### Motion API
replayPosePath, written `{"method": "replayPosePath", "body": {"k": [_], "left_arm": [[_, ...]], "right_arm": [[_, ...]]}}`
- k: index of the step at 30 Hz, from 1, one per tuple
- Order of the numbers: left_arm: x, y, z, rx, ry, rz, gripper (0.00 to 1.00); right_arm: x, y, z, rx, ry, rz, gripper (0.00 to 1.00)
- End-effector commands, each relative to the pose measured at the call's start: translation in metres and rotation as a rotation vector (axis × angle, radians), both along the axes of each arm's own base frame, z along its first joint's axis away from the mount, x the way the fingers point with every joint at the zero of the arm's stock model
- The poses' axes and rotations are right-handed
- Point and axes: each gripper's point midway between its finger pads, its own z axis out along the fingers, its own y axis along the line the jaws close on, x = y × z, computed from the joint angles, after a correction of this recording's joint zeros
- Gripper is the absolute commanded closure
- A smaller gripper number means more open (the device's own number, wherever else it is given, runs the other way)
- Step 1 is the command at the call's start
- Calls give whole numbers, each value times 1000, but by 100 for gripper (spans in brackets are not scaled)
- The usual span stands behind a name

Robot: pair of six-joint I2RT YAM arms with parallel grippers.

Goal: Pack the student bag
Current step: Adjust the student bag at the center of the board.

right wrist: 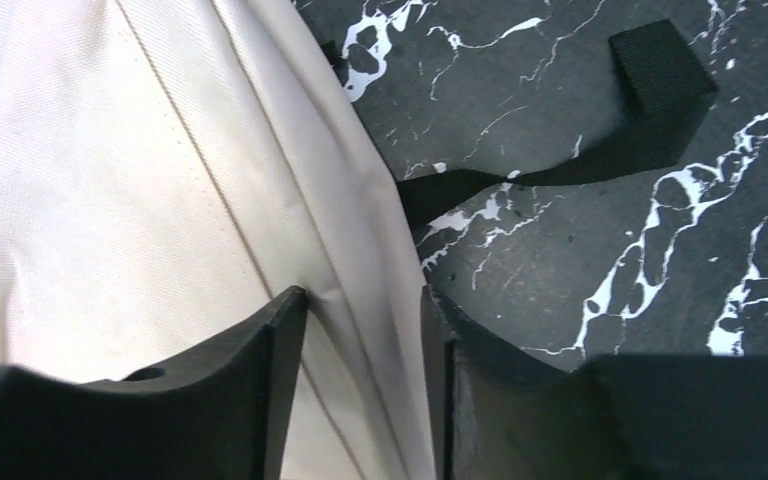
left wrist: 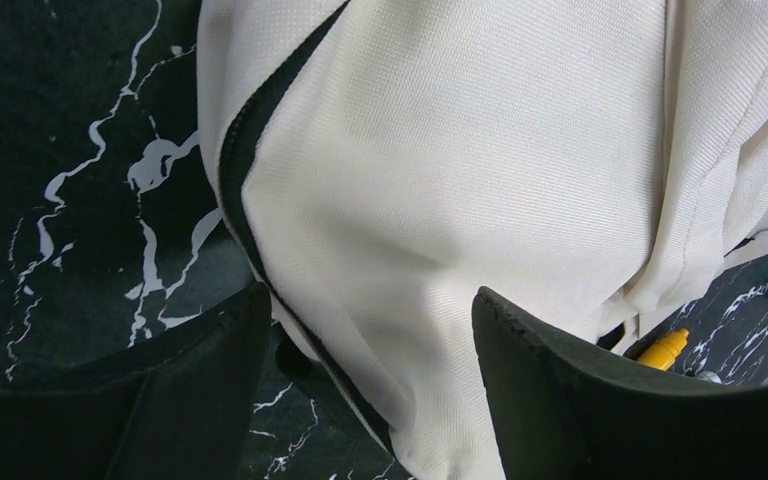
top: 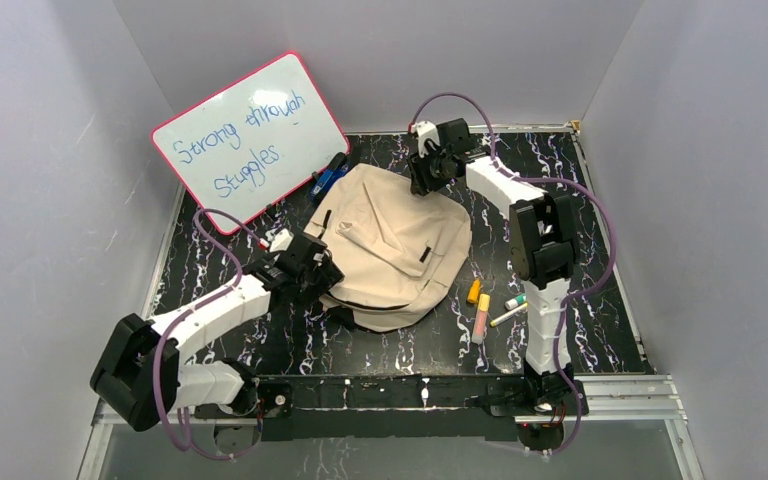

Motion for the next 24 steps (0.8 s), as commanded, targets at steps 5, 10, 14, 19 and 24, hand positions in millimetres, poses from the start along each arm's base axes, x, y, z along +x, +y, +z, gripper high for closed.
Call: {"method": "replayPosePath", "body": {"k": [5,10,14,19,24], "left_arm": [[5,-2,-13,32,-48,-87,38],[28,10,3,85,-116,-128,56],[60,24,10,54,-77,-172,80],[94,56,13,141,-18,-195,83],[110,74,10,225,28,-214,79]], "right_arm": [[-6,-23,8,-50,53,-139,65],[-14,-37,16,-52,66,-259,81],[-23,-35,27,17,86,-317,92],[-50,-24,28,121,172,-319,96],[-80,-38,10,106,229,-376,96]]}}
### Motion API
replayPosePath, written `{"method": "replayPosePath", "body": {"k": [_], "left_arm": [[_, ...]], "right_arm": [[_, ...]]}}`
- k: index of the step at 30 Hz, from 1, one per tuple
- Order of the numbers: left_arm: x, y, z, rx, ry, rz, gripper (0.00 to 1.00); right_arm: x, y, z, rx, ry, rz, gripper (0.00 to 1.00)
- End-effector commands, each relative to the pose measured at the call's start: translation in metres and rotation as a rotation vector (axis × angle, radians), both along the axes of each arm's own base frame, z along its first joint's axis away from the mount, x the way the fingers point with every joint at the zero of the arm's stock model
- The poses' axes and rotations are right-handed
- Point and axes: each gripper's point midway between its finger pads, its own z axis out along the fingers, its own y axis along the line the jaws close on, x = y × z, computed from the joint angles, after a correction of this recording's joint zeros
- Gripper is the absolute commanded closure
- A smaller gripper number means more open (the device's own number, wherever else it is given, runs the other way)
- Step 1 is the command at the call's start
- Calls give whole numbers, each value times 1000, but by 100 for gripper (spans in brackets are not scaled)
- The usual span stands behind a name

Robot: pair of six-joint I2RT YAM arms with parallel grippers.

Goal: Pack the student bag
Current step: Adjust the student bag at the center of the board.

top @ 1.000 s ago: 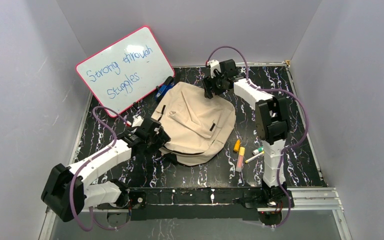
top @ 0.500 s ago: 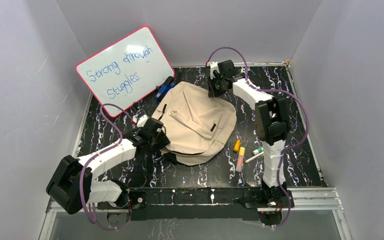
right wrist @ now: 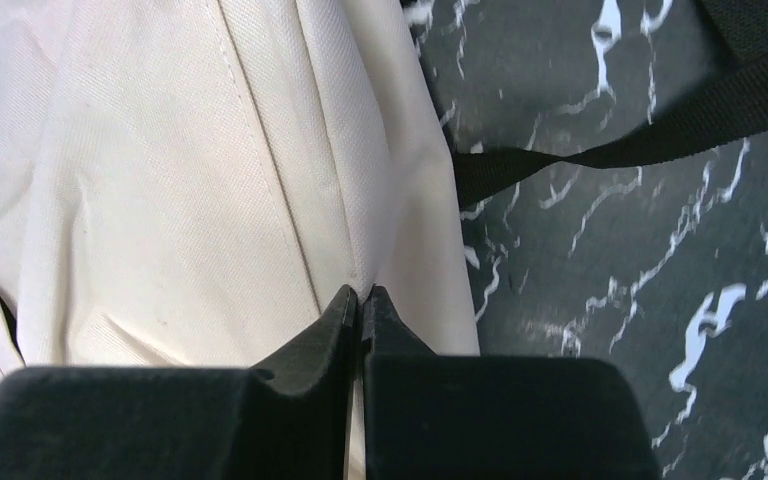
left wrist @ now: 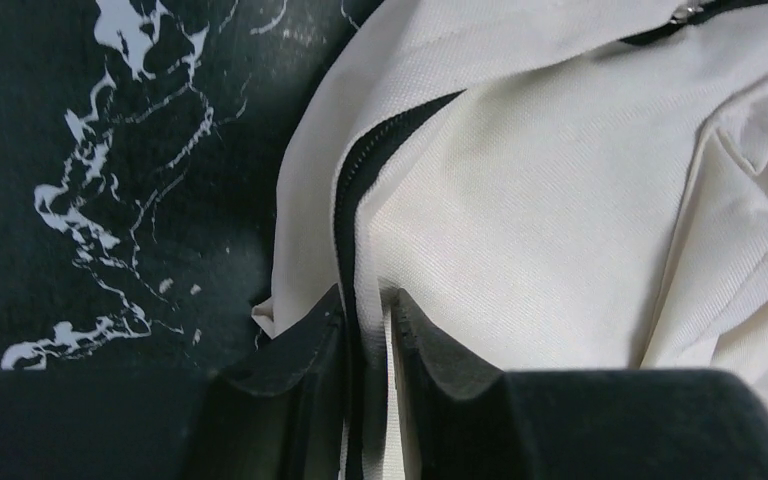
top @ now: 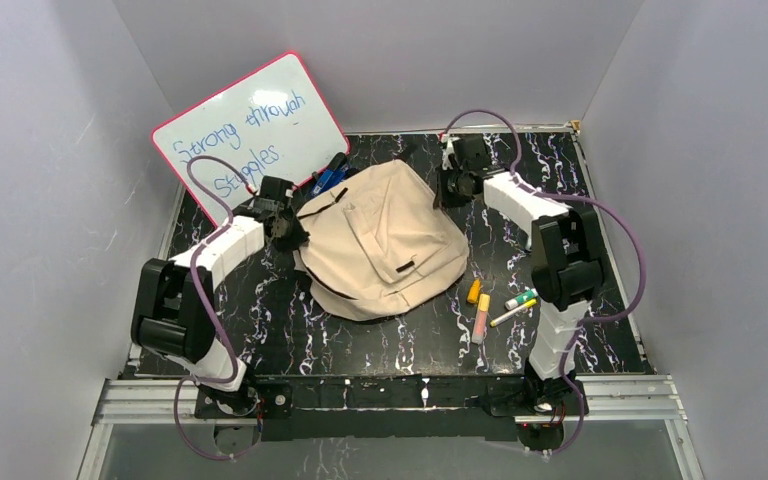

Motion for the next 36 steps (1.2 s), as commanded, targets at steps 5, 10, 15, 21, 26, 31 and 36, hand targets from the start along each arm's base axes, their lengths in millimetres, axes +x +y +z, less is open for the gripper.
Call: {"method": "replayPosePath", "body": {"k": [5,10,15,21,26,31,36], "left_arm": [[-1,29,15,138,3,-70,60],[1,28,52,127,-106,-102,39],[-1,8,94,27,-211,-155,32],[-34,-5,50,-40,-91,-175,32],[-53,-12,25,-108,-50,-170,32],[-56,-18,12,-143,-36,-176,39],[-51,-20,2,-137,-29,-194,54]], "right_arm": [[-39,-27,7,-25,-3,-116,81],[-46,-37,26,-37,-73,-125,52],[-48,-45,62,-29,-214,-118,24],[-88,18,95,73,-355,269,21],[-126,71,86,32,-420,547,18],[-125,89,75,12,-583,707,16],[-130,103,71,-51,-788,986,12]]}}
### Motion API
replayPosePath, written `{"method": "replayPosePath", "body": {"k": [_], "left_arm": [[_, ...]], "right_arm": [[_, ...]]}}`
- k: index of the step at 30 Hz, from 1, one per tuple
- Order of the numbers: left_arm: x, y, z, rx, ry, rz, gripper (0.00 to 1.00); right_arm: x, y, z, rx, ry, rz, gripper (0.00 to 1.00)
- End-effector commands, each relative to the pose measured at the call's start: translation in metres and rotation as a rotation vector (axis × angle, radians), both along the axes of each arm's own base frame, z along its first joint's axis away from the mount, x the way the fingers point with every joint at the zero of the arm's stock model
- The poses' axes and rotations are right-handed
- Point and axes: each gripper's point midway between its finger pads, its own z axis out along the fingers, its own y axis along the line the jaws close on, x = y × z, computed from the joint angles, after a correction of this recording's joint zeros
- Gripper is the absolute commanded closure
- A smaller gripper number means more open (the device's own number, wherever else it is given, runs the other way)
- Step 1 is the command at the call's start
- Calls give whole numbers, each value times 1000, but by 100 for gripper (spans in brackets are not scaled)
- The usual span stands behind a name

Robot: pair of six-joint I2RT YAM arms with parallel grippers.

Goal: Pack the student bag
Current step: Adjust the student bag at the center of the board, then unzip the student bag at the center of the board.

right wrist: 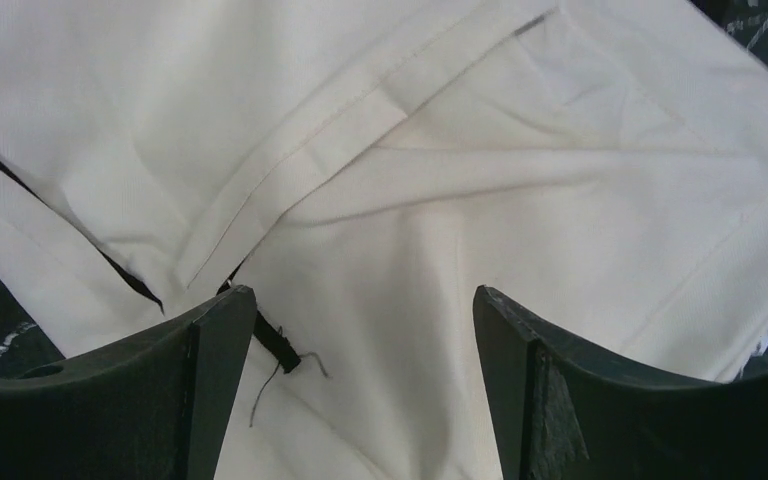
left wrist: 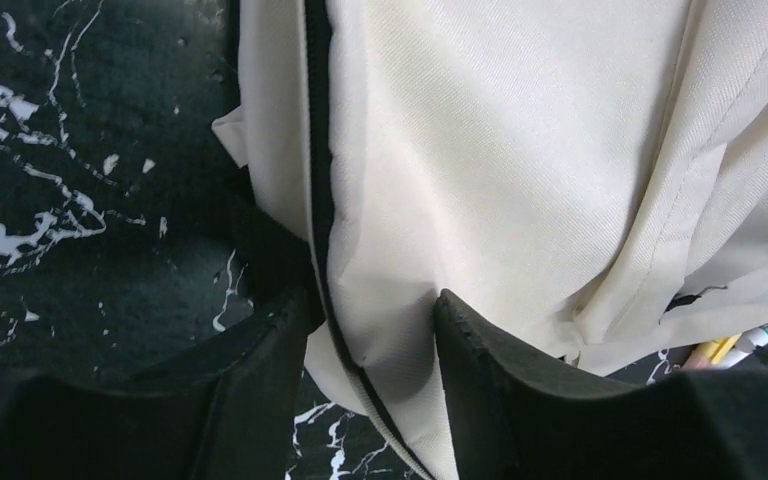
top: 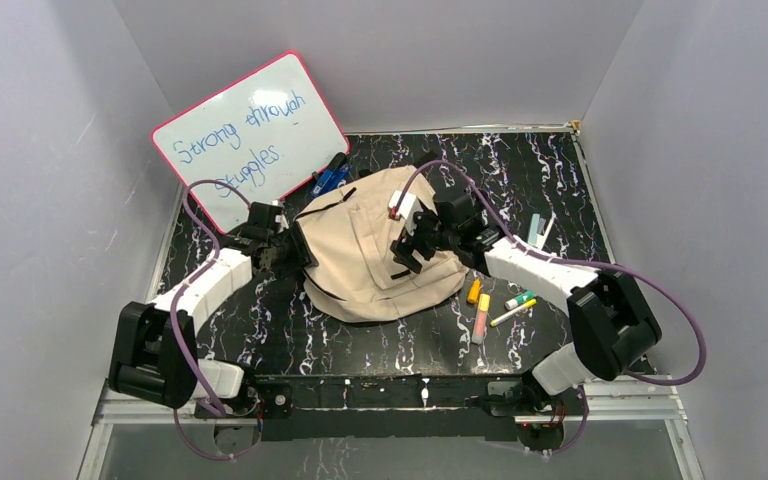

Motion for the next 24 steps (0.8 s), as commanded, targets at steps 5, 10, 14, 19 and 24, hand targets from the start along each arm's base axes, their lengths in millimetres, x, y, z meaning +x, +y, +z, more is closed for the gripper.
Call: {"method": "replayPosePath", "body": {"k": [5,10,14,19,24], "left_arm": [[10,2,-18,50,21,-30,79],[13,7,-22,75,34,-2,96],[13,7,-25,69,36,12,100],[13,6,-28,65,37,13,100],[14,4,-28,55,36,5,100]], "right_arm": [[-10,13,2,-184,-171,486,18],[-23,5,-16,-226,-133,545,22],[-35,1,-29,-230,-120,591,27],[-37,4,-38,-244,-111,604,37],[-38,7,-53,-262,-104,606,37]]}}
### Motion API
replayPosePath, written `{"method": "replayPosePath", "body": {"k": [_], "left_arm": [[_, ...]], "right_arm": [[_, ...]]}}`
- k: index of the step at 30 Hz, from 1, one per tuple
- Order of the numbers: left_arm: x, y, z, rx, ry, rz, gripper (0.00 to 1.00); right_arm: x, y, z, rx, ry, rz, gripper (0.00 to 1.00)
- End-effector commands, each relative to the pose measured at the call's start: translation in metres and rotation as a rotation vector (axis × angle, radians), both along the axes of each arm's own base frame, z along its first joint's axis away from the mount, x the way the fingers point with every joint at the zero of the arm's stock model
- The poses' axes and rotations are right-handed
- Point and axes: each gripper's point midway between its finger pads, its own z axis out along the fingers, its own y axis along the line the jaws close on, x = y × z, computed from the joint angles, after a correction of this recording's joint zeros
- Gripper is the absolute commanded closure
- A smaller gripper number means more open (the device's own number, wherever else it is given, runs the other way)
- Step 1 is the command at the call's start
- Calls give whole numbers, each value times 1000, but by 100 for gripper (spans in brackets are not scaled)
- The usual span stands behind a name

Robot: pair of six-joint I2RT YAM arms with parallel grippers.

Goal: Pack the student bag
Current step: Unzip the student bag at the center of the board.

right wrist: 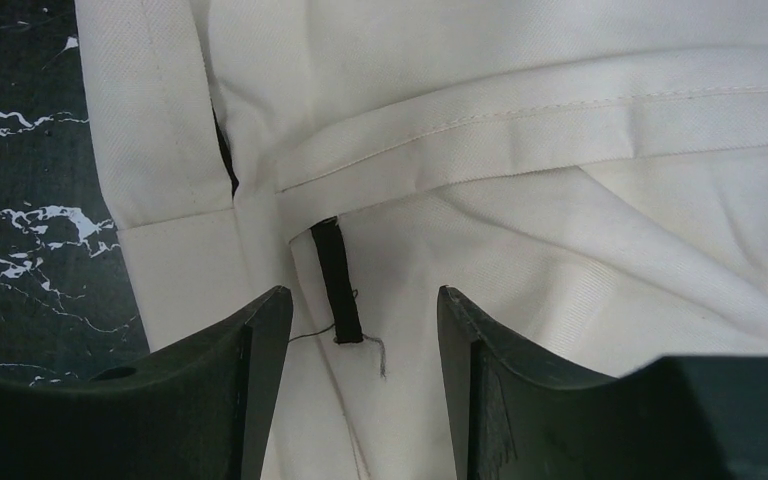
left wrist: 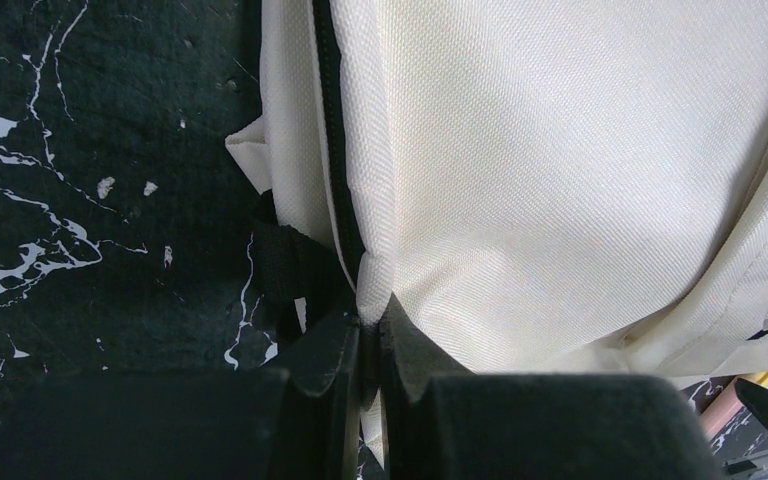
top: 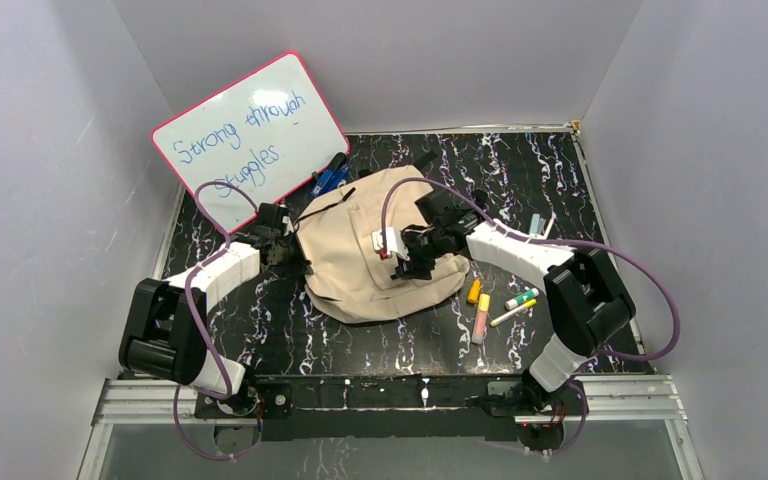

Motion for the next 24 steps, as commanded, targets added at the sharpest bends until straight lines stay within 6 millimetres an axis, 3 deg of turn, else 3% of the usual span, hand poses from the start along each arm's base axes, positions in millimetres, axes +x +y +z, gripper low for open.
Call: {"method": "replayPosePath", "body": {"k": [1,8,16,24], "left_arm": [[7,2,1,14,-21,8,100],[8,2,2,16,-24,5,100],[9,1,2,13,-22,-1,100],[9,3,6,22,-36,5,100]], "right_arm": [[-2,7,-11,2,-19,36,37],[-5,7,-24,-20,-27,43,43],[8,5,-37,-62,-97,5,52],[19,7,-21,-54,-148,-20,81]]}}
